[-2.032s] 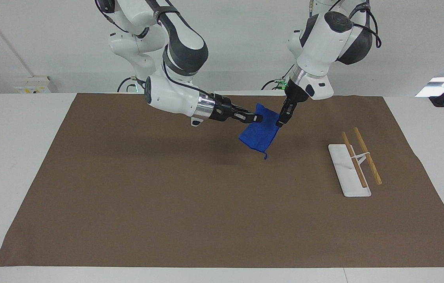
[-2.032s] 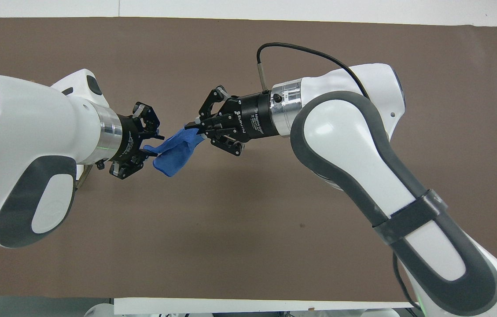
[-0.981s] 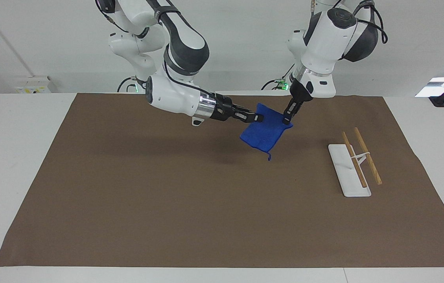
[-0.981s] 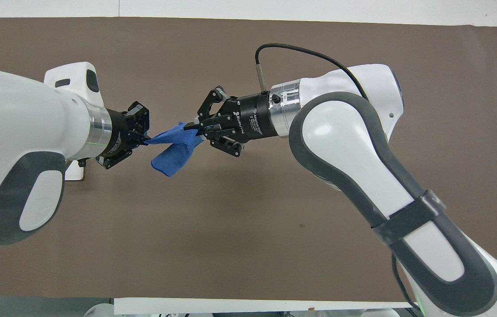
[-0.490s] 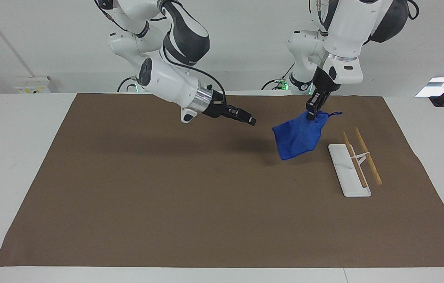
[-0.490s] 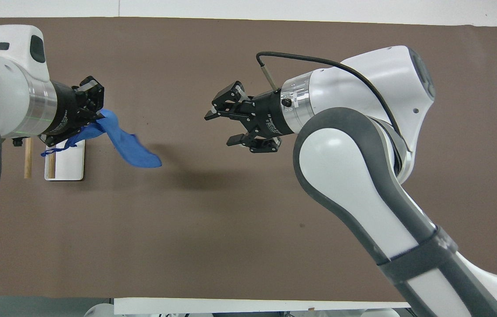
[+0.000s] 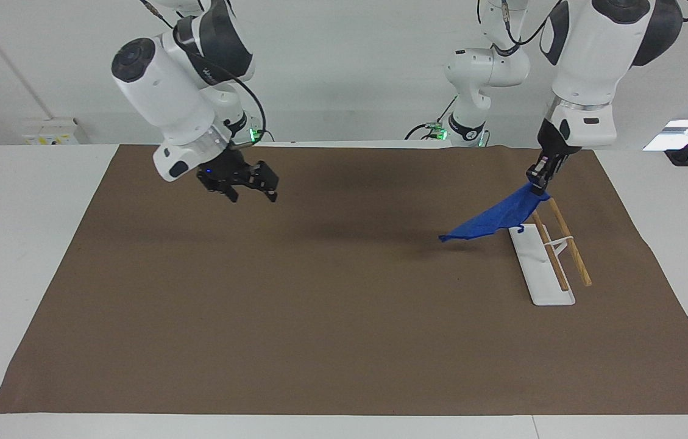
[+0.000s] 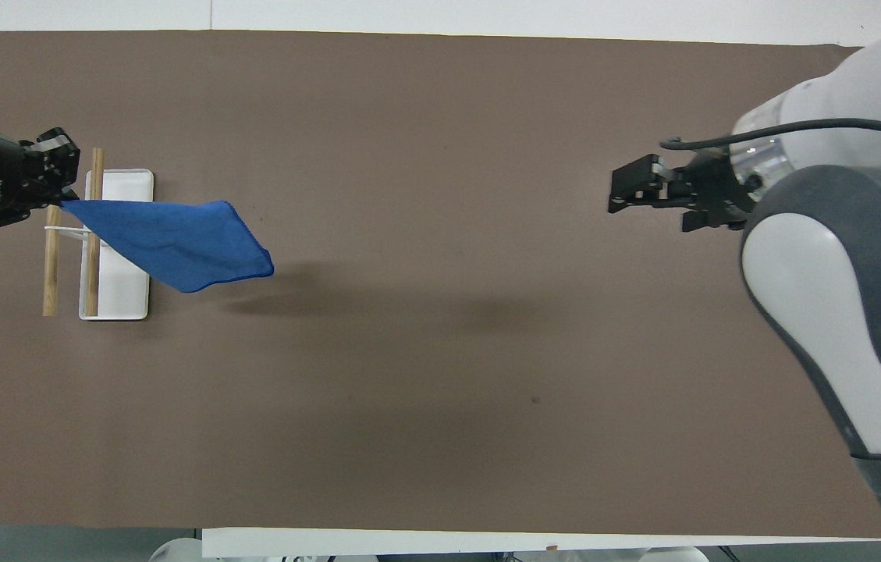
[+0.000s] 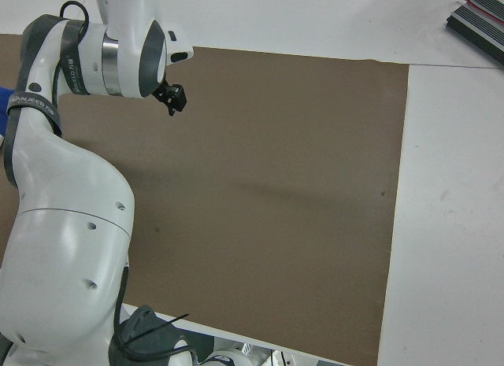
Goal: Right arm passes towel to left arm to hang
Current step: 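Drape the towel over the wooden rack and release the left gripper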
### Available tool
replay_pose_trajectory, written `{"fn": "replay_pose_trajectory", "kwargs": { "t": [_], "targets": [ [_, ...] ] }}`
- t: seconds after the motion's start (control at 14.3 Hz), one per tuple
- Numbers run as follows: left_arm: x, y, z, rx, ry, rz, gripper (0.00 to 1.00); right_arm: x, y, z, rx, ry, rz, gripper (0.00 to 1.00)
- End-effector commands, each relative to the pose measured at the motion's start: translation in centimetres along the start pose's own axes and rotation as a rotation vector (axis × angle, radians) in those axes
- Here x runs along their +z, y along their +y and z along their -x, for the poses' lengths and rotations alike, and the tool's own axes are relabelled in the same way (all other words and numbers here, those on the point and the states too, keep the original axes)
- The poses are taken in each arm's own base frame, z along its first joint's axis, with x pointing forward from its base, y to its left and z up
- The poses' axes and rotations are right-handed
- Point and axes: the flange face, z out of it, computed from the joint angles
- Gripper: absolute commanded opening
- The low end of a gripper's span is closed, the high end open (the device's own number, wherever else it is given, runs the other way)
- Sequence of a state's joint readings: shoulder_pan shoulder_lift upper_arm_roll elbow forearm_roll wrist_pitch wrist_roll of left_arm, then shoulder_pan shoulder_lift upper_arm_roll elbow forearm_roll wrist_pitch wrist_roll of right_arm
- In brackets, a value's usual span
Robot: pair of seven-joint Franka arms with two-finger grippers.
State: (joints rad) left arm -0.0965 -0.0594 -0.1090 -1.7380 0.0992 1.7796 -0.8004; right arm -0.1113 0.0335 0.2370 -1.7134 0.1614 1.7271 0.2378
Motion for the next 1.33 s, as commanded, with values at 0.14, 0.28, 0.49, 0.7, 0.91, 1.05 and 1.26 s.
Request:
{"fn": "replay_pose_trajectory", "kwargs": {
  "t": [0.14, 0.28, 0.49, 0.7, 0.91, 1.05, 1.26],
  "targets": [
    [2.5, -5.4, -5.0, -0.029, 0.092, 0.038, 0.00, -10.5, 5.3, 2.0, -0.069, 0.051, 0.214, 1.00],
    [3.7, -9.0, -7.2, 0.009, 0.102, 0.023, 0.00, -13.2, 6.1, 2.3, -0.105, 0.053, 0.292, 1.00],
    [5.8, -12.5, -8.5, 0.010, 0.103, 0.007, 0.00, -12.8, 7.1, 2.7, -0.128, -0.009, 0.331, 1.00],
    [8.7, -14.7, -8.6, 0.010, 0.119, 0.009, 0.00, -12.3, 8.4, 2.7, -0.122, -0.039, 0.314, 1.00],
    [10.7, -16.6, -9.2, 0.005, 0.140, 0.014, 0.00, -12.5, 7.5, 3.8, -0.138, -0.042, 0.270, 1.00],
    [12.3, -17.8, -9.0, -0.014, 0.123, 0.004, 0.02, -12.7, 7.8, 3.9, -0.135, -0.046, 0.264, 1.00],
    [13.6, -18.4, -8.8, -0.021, 0.119, 0.003, 0.10, -12.6, 8.4, 3.7, -0.119, -0.049, 0.257, 1.00]
  ]
}}
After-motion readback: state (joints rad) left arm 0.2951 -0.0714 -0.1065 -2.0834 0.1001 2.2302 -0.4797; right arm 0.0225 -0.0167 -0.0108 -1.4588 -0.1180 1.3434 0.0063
